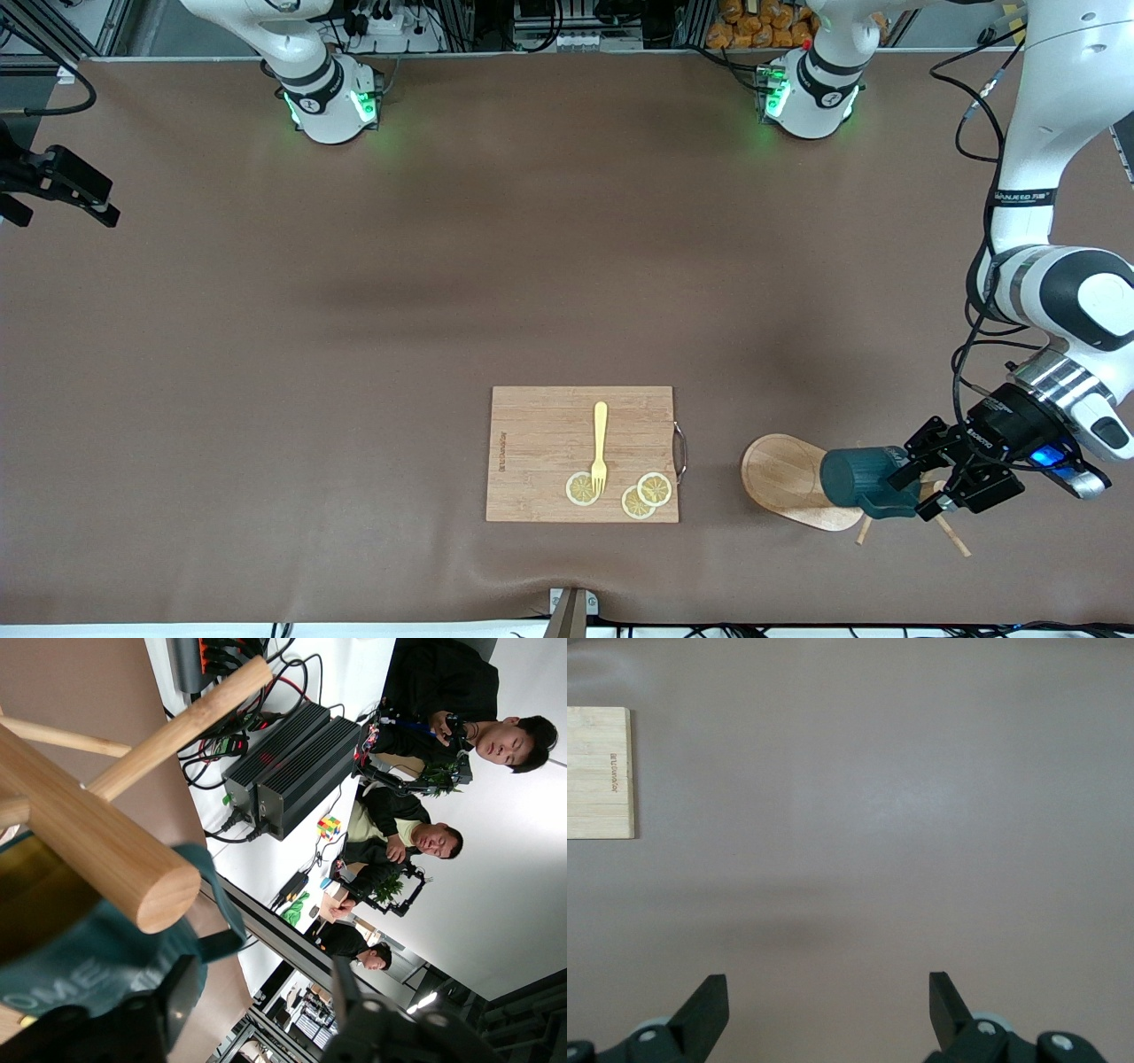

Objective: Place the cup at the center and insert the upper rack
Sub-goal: 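Open the left gripper and withdraw it from the mug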

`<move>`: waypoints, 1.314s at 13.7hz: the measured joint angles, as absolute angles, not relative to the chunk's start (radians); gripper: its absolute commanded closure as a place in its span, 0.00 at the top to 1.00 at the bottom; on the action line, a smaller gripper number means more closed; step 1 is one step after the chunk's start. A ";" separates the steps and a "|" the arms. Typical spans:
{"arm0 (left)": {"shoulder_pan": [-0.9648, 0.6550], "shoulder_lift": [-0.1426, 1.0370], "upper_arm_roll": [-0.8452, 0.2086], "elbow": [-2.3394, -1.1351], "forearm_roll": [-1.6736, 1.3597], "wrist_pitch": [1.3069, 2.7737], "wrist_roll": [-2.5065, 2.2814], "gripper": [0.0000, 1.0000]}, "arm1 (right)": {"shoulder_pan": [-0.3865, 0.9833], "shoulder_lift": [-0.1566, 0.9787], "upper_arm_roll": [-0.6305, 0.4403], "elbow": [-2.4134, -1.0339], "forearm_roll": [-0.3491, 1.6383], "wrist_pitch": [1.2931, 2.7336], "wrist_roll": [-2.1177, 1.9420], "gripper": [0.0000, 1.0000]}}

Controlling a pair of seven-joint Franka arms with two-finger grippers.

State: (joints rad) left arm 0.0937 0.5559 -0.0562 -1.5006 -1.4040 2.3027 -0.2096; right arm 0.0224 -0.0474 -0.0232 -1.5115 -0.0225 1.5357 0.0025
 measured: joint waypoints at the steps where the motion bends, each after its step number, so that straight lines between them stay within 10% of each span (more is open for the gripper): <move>1: 0.094 0.556 -0.056 -1.500 -1.404 2.303 -0.209 1.00 | 0.022 -0.047 -0.023 -1.511 -0.023 1.536 0.003 1.00; 18: 0.097 0.403 -0.057 -1.474 -0.614 2.150 -0.216 1.00 | 0.022 -0.042 -0.025 -1.513 -0.023 1.534 0.003 1.00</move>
State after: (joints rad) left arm 0.0966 0.4033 -0.0572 -1.4736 -0.6136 2.1498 -0.2158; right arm 0.0215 -0.0416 -0.0252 -1.5127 -0.0225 1.5339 0.0025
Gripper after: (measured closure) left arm 0.000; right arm 0.000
